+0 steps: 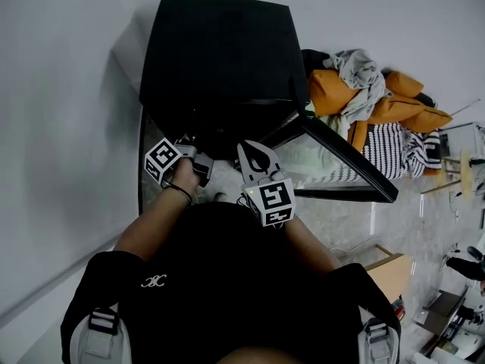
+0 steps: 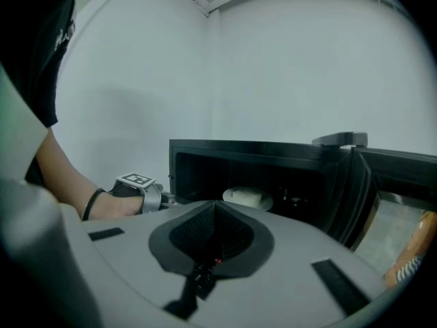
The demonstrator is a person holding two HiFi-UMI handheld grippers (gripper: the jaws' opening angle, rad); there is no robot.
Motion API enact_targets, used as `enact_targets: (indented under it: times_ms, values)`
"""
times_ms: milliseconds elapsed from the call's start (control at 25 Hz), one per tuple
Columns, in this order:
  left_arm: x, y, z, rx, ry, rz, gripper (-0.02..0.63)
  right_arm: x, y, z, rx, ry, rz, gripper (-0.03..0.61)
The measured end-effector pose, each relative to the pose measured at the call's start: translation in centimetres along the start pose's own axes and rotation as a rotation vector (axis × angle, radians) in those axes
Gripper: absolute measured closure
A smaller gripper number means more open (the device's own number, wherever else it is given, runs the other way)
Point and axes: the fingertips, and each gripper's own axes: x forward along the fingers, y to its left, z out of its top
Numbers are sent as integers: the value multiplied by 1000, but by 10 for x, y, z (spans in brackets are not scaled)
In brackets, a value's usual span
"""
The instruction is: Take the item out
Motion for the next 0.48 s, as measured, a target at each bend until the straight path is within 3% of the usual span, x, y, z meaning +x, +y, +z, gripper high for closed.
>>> enact_targets:
  times_ms: [200,320,480]
  values:
    - [-16,-2,-9,-2,28,8,578,8,2,4,-80,-1,19,571]
    - [-25,-3,-12,-3,37,16,578,15,10,5,-207,-3,76,571]
    - [-31,-2,-16,2,53,28,578,30,5,-4,-358,62,84,571]
